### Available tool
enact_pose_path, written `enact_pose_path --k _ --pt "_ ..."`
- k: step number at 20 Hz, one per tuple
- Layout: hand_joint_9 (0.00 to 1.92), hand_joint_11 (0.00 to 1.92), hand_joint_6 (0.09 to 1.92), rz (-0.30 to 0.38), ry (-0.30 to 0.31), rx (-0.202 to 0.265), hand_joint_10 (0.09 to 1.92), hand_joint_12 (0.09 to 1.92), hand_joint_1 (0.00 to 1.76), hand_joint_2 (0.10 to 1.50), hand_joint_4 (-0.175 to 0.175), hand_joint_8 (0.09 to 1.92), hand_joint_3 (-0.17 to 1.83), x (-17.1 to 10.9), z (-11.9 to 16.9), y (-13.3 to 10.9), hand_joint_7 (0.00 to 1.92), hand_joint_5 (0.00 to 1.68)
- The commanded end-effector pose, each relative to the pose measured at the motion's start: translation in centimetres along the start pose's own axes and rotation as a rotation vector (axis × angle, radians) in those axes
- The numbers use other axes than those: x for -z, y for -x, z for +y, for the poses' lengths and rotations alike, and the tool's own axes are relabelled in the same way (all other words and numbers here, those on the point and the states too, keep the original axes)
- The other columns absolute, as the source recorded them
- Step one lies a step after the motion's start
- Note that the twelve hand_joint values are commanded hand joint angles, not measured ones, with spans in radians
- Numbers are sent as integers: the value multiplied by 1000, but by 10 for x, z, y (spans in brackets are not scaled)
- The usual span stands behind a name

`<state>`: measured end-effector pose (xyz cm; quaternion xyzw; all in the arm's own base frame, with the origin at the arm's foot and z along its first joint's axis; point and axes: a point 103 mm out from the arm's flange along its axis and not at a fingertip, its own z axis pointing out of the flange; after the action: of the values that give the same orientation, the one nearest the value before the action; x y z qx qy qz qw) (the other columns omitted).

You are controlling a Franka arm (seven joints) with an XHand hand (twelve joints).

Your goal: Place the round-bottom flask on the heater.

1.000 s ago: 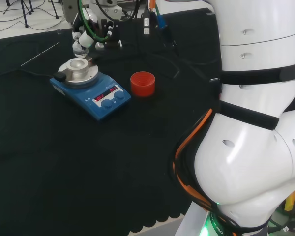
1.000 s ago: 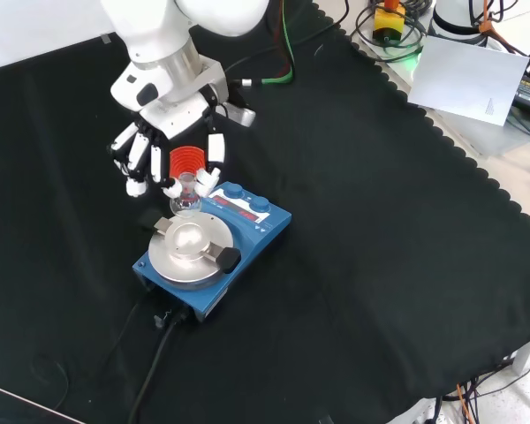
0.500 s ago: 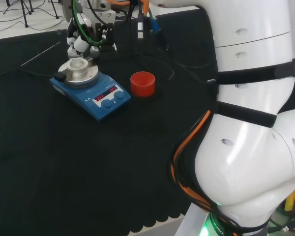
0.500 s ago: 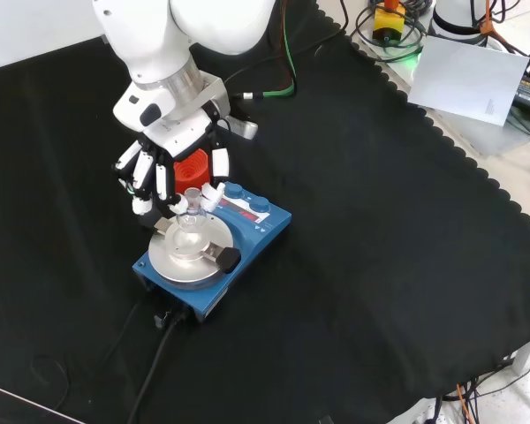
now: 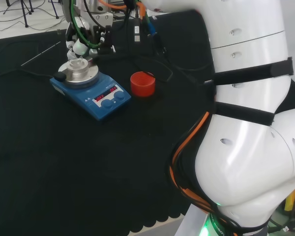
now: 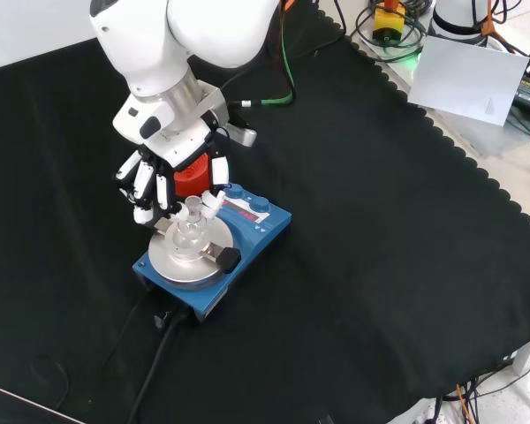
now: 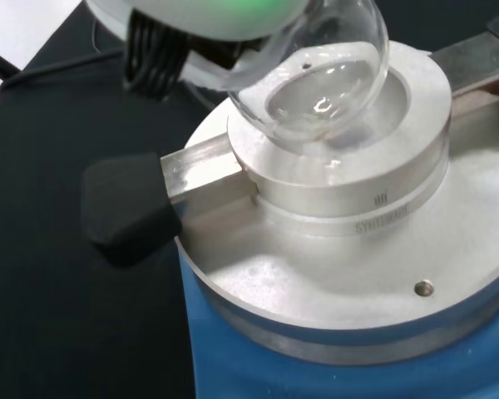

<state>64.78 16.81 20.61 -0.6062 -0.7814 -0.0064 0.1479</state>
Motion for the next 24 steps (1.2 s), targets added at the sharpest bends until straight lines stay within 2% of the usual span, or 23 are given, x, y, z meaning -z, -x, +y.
enact_pose_path --k 1,24 --pt "625 176 824 -4 -11 -2 524 1321 1114 631 175 530 758 -4 0 2 484 1213" --pt "622 177 816 -17 -34 -21 527 1322 1115 631 175 530 755 -15 8 3 483 1217"
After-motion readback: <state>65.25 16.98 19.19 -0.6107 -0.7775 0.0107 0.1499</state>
